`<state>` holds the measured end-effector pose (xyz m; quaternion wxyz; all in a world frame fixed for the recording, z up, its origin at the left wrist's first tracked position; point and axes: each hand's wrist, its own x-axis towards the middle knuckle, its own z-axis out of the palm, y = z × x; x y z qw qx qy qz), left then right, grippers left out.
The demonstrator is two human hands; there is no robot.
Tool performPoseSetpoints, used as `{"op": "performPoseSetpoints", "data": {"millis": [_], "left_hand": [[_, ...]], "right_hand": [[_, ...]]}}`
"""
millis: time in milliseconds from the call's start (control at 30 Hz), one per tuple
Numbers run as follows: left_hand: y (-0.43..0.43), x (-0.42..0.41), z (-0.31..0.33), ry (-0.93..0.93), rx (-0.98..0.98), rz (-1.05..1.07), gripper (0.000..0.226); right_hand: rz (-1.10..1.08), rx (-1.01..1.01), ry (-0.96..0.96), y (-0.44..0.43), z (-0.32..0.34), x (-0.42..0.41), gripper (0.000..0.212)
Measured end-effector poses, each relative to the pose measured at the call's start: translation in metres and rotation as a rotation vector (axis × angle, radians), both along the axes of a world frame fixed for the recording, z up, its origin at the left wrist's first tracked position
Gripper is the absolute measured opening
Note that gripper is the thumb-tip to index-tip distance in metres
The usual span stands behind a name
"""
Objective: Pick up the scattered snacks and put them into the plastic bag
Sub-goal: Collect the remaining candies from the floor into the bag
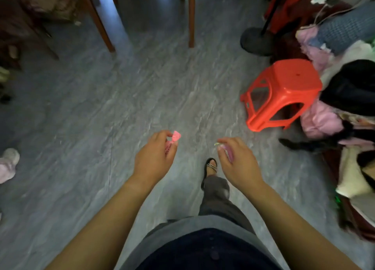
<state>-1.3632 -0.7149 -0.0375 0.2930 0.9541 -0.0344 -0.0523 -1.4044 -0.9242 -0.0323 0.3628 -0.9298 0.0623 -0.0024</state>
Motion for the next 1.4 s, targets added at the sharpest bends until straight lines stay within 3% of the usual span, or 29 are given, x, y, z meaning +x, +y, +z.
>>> {"op": "performPoseSetpoints", "data": {"millis": [267,467,933,1200,1400], "left_hand": [[-0.054,0.219,0.03,-0.014,-0.004,0.086,0.029],[-0.057,0.345,0.042,-0.035,-0.014,0.185,0.026],[0.066,0.705,0.042,-0.036,0.036,0.263,0.029],[0.131,0.868,0.036,-0.024,-0.012,0.356,0.029],[0.174,1.038,0.025,-0.033,-0.002,0.404,0.029]], "right_hand": [[0.14,0.001,-0.044,-0.052,0.022,0.249,0.022],[0.228,0.043,-0.072,-0.038,0.031,0.406,0.022],[0.376,0.02,-0.064,0.083,0.034,0.777,0.025],[0.441,0.061,-0.044,0.149,0.028,0.955,0.025],[0.496,0.035,-0.041,0.189,0.023,1.138,0.029]]}}
